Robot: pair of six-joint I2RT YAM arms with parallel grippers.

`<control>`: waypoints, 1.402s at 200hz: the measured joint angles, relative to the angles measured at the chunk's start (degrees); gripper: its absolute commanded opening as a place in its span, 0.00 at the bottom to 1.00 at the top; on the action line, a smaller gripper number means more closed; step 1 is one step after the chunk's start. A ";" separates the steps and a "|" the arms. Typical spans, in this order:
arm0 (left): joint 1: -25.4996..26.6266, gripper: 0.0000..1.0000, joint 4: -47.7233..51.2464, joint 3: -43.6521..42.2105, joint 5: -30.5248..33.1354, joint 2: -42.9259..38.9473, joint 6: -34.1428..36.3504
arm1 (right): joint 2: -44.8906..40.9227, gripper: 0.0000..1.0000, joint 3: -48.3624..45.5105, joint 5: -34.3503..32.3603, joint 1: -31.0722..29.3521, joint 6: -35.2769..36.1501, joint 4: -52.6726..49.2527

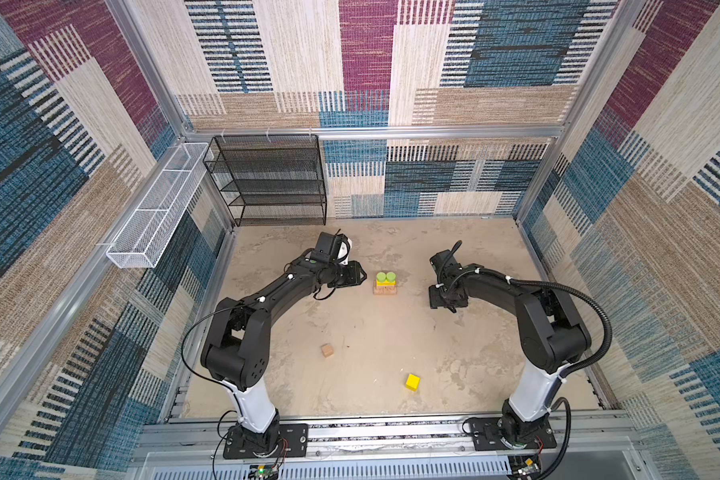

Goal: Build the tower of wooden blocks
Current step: 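Close the right gripper on the green rectangular block, then lift the green block with the right gripper and carry it over the stack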

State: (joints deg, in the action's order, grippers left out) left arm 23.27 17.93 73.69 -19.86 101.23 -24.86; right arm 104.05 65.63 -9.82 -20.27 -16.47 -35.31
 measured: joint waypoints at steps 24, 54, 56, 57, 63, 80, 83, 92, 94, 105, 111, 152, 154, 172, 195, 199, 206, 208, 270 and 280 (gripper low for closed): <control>0.00 0.44 0.00 0.00 -0.02 0.00 0.00 | 0.07 0.62 0.00 -0.02 0.00 0.00 0.04; 0.00 0.44 0.00 0.00 -0.02 0.00 0.00 | 0.09 0.63 -0.02 0.02 0.00 0.00 0.07; 0.00 0.44 0.00 0.00 -0.02 0.00 0.00 | 0.09 0.64 -0.02 0.02 0.00 0.00 0.07; 0.00 0.44 0.00 0.00 -0.02 0.00 0.00 | 0.09 0.64 -0.02 0.02 0.00 0.00 0.07; 0.00 0.44 0.00 0.00 -0.02 0.00 0.00 | 0.11 0.65 -0.02 0.09 0.00 -0.02 0.07; 0.00 0.44 0.00 0.00 -0.02 0.00 0.00 | 0.17 0.66 -0.02 0.24 0.04 -0.02 0.09; 0.00 0.44 0.00 0.00 -0.02 0.02 0.00 | 0.17 0.67 -0.02 0.24 0.04 -0.04 0.09; 0.00 0.44 0.00 0.00 -0.02 0.02 0.00 | 0.22 0.68 -0.02 0.28 0.04 -0.04 0.11; 0.00 0.44 0.00 0.00 -0.02 0.02 0.00 | 0.24 0.68 -0.02 0.28 0.07 -0.04 0.11; 0.00 0.44 0.00 0.00 -0.02 0.02 0.00 | 0.44 0.69 -0.04 0.85 0.13 -0.07 0.09; 0.00 0.44 0.00 0.00 -0.02 0.04 0.00 | 0.50 0.69 -0.04 1.11 0.15 -0.15 0.09; 0.00 0.44 0.00 0.00 -0.02 0.11 0.00 | 0.52 0.67 -0.04 1.31 0.42 -0.24 0.11; 0.00 0.44 0.00 0.00 -0.02 0.11 0.00 | 0.52 0.67 -0.04 1.33 0.44 -0.24 0.11; -0.09 0.44 0.00 0.00 -0.02 0.11 0.00 | 0.52 0.64 -0.02 1.77 0.50 -0.48 0.11; -0.11 0.44 0.02 0.00 -0.02 0.11 0.00 | 0.44 0.62 0.11 1.95 0.55 -0.70 0.00; -0.11 0.44 0.02 0.00 -0.02 0.11 0.00 | 0.39 0.62 0.22 1.97 0.55 -0.68 -0.09; -0.11 0.44 0.04 0.00 -0.02 0.11 0.00 | 0.24 0.62 0.48 2.05 0.59 -0.68 -0.24; -0.11 0.44 0.04 0.00 -0.02 0.11 0.00 | 0.17 0.61 0.61 2.19 0.59 -0.70 -0.28; -0.35 0.45 0.07 0.00 -0.04 0.13 0.00 | -2.58 0.57 6.49 3.82 0.24 -2.16 -3.45; -0.42 0.45 0.07 0.00 -0.04 0.22 0.00 | -2.93 0.57 7.72 3.85 -0.26 -2.60 -4.11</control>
State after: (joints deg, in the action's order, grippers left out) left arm 22.85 18.00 73.69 -19.90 101.45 -24.86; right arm 101.12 73.34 -5.98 -20.53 -19.07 -39.42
